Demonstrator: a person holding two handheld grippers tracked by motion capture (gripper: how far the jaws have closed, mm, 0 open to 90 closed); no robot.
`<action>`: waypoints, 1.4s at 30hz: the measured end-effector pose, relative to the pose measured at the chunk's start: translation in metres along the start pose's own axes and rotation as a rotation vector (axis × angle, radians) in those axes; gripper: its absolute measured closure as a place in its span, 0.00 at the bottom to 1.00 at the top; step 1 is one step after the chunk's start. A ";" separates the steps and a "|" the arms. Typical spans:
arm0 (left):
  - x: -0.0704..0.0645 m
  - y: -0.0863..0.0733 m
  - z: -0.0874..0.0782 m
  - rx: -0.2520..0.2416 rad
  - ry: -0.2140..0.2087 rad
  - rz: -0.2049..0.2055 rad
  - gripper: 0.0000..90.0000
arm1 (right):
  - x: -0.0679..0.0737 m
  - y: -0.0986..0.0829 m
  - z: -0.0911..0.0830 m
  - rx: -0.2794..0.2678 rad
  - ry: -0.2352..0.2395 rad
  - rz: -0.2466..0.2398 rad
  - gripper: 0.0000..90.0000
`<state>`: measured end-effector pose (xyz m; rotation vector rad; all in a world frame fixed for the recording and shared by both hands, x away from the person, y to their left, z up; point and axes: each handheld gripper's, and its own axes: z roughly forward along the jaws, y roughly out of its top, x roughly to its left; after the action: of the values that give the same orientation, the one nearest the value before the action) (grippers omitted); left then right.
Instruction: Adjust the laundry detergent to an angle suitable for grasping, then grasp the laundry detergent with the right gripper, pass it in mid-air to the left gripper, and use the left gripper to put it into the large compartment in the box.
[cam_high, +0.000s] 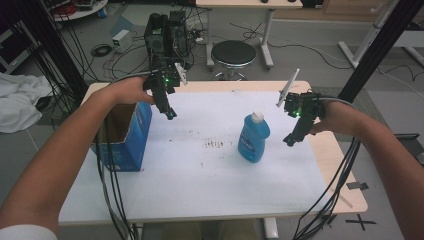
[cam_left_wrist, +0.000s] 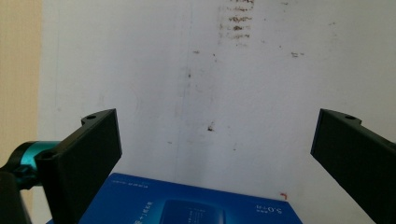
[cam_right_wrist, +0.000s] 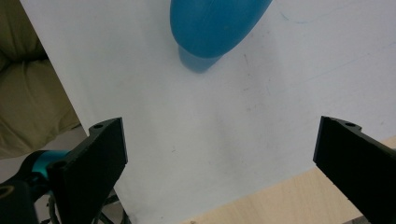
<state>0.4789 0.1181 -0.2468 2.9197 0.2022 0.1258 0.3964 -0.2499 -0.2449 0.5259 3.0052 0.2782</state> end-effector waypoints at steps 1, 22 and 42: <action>0.000 0.000 0.000 0.000 0.003 -0.003 0.02 | 0.001 0.000 0.000 0.002 -0.002 0.006 0.02; -0.011 -0.001 -0.012 -0.012 0.017 0.004 0.02 | 0.009 -0.003 -0.005 0.005 -0.027 0.005 0.02; -0.015 -0.003 -0.016 0.001 0.005 0.015 0.02 | 0.016 -0.006 -0.005 0.014 -0.066 0.035 0.02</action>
<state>0.4617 0.1221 -0.2334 2.9232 0.1807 0.1351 0.3789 -0.2507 -0.2423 0.5782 2.9385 0.2372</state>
